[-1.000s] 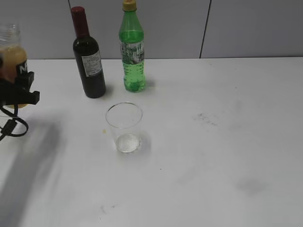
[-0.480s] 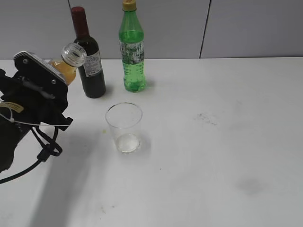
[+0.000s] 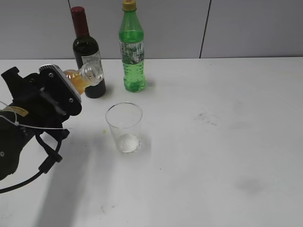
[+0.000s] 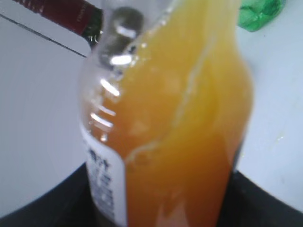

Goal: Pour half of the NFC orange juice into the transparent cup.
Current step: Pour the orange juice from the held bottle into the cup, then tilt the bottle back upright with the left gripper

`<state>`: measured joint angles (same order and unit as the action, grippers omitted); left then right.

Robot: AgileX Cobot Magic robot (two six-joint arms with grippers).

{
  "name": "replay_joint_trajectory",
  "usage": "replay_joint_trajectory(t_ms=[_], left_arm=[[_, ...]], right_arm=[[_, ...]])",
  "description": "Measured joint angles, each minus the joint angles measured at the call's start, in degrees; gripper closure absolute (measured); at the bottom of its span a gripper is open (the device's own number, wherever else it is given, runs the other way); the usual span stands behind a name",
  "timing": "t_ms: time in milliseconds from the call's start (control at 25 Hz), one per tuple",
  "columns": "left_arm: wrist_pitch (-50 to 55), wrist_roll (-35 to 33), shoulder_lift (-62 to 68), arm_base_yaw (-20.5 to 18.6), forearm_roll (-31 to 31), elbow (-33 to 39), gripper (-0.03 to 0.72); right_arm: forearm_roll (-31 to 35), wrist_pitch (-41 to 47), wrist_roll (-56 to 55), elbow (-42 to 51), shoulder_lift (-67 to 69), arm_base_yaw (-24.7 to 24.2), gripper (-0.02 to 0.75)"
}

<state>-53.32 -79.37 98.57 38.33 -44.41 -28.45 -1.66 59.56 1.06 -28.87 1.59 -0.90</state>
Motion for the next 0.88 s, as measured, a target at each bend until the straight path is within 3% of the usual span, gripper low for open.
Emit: replay_joint_trajectory(t_ms=[360,880], left_arm=[[0.44,-6.09,0.00,1.09,-1.93,0.00,0.210],[4.91,-18.05,0.00,3.39,-9.90,-0.61,0.210]], right_arm=[[0.00,0.00,0.00,0.00,0.00,0.00,0.167],[0.00,0.00,0.00,0.00,0.00,0.00,0.167]])
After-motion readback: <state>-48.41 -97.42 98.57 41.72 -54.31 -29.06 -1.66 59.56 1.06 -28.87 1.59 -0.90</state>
